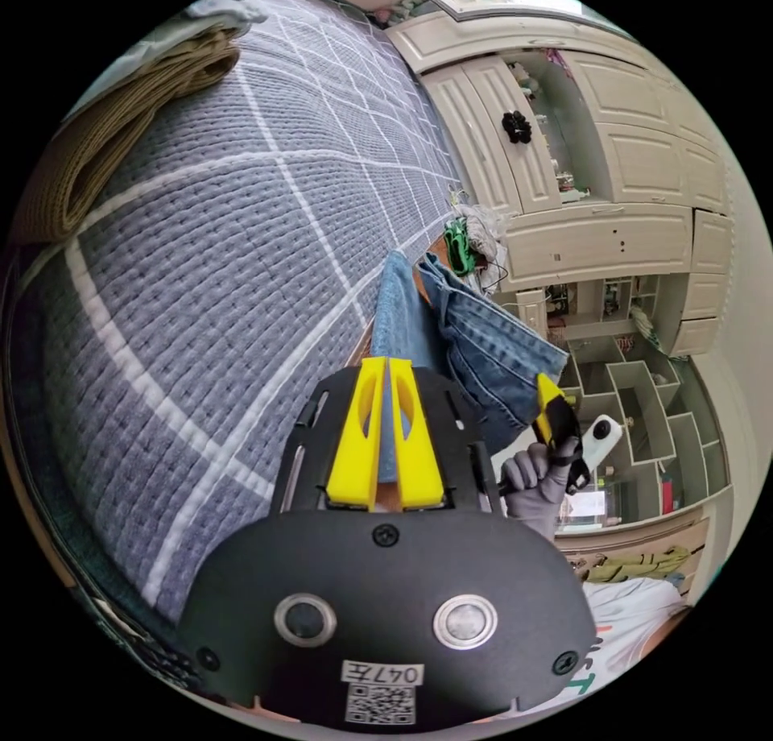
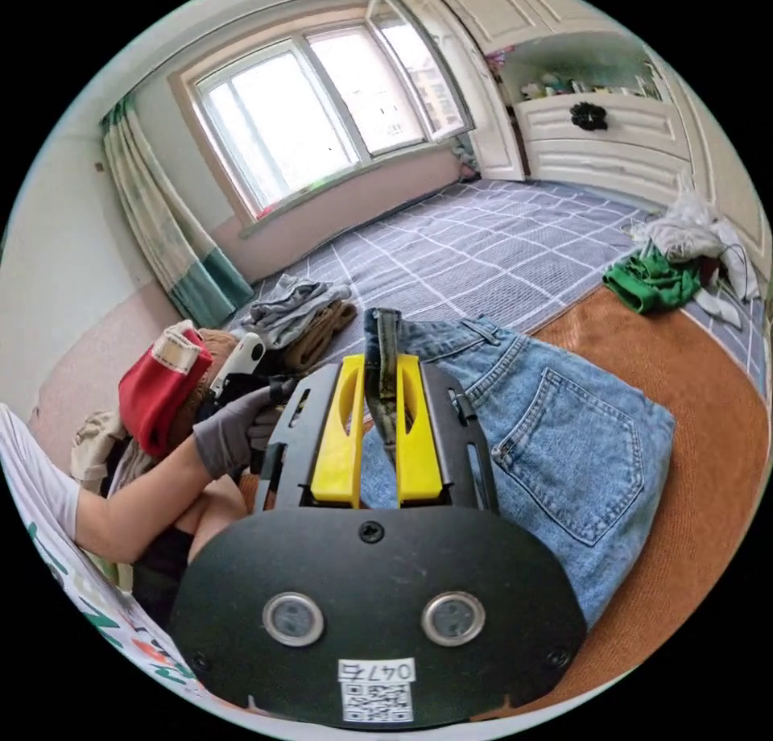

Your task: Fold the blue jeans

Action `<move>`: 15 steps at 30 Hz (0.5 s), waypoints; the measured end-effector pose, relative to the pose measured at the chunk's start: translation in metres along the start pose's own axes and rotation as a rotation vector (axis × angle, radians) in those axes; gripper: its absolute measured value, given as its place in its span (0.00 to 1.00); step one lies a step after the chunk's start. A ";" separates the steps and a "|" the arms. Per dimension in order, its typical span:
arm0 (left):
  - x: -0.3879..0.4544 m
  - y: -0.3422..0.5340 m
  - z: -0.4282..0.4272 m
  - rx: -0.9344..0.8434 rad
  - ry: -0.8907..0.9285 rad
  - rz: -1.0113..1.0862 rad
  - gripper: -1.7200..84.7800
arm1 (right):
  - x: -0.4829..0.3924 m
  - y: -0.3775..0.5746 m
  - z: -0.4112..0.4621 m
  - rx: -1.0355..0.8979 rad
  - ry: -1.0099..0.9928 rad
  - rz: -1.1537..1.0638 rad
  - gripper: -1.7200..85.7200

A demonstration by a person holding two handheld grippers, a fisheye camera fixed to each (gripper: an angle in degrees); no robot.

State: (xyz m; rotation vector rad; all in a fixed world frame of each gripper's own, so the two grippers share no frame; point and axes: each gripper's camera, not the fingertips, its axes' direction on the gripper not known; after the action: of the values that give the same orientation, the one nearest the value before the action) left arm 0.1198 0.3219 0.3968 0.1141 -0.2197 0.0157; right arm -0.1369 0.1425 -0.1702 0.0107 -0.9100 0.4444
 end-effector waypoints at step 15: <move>-0.004 0.062 0.087 -0.023 0.144 -0.125 0.15 | 0.011 -0.048 -0.006 0.064 -0.098 0.023 0.04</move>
State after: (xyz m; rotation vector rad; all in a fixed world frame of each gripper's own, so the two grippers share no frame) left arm 0.0952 0.3734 0.4867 0.1027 -0.0682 -0.1025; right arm -0.1091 0.1038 -0.1571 0.0809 -0.9932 0.4980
